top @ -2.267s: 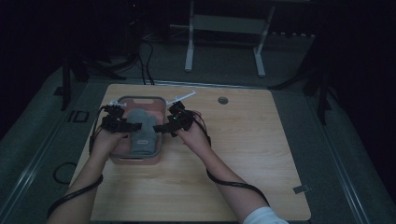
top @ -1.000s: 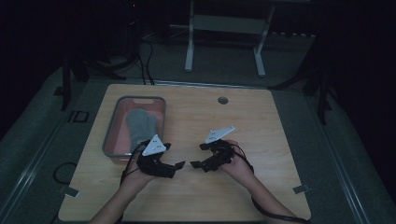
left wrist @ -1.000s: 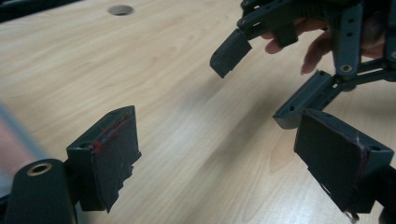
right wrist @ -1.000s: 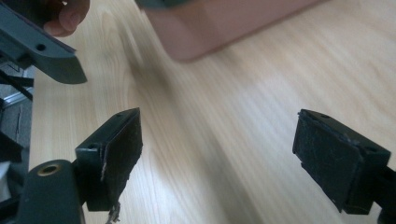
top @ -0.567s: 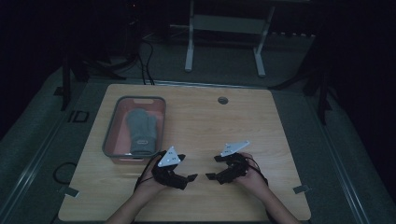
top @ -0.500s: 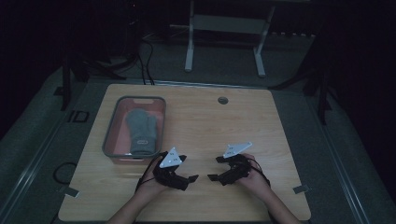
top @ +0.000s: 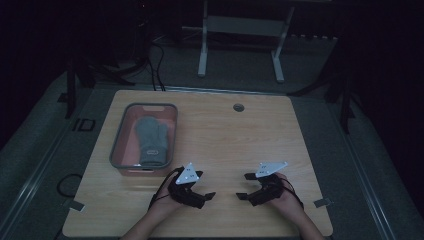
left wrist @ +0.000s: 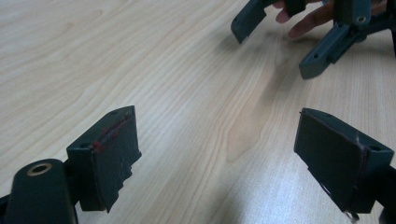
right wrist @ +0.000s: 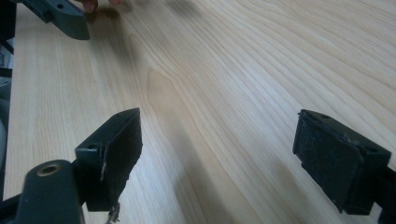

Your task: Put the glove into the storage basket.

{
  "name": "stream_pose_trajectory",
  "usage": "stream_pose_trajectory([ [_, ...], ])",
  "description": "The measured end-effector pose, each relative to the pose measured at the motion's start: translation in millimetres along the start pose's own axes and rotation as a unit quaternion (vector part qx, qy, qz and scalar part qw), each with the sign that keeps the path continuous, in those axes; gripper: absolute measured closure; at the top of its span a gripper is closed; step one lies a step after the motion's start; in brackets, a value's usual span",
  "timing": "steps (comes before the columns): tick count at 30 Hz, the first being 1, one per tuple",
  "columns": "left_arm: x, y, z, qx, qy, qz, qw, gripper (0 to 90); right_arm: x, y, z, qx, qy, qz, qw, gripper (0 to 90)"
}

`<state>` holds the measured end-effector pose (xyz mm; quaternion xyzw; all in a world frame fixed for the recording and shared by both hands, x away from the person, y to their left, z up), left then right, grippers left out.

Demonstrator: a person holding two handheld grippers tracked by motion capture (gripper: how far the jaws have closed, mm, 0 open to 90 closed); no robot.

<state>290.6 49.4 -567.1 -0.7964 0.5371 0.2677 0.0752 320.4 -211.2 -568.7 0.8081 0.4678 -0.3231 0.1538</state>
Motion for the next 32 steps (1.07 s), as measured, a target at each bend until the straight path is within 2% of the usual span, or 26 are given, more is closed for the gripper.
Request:
stream_pose_trajectory([
  [3, 1.0, -0.4, 1.4, -0.003, -0.001, 0.001, 1.0, 14.3, -1.6, 0.9, 2.1, 0.003, 0.002, 0.002, 1.0, 15.5],
  [9, 2.4, -1.0, 5.5, -0.011, -0.005, 0.007, 0.9999, 14.3, -14.2, 7.4, 17.9, 0.018, -0.001, 0.015, 0.9997, 15.5],
  [13, 0.7, -1.5, 5.8, -0.014, 0.002, 0.006, 0.9999, 14.4, -18.8, 11.6, 23.2, 0.024, 0.002, 0.021, 0.9995, 15.5],
  [17, 0.0, -1.5, 7.6, -0.015, 0.006, 0.003, 0.9999, 14.3, -27.3, 17.4, 28.7, 0.025, 0.018, 0.029, 0.9991, 15.8],
  [20, 0.2, -1.7, 9.0, -0.015, 0.008, 0.003, 0.9999, 14.3, -34.8, 23.9, 33.8, 0.035, 0.023, 0.039, 0.9984, 15.8],
  [26, -0.6, -2.1, 9.9, -0.017, 0.013, 0.003, 0.9998, 14.3, -37.3, 28.7, 39.0, 0.043, 0.025, 0.049, 0.9976, 15.8],
  [32, -2.1, -2.7, 10.5, -0.021, 0.019, 0.005, 0.9996, 14.3, -36.0, 28.4, 38.5, 0.04, 0.023, 0.05, 0.9977, 15.8],
])
Point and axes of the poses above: each handheld gripper's, and its own axes: x roughly forward along the jaws, z roughly out of its underside, y roughly to its right, the point moved 3 cm from there along x, roughly forward along the jaws, and after that the axes turned 8 degrees about z, right-handed, at the moved point
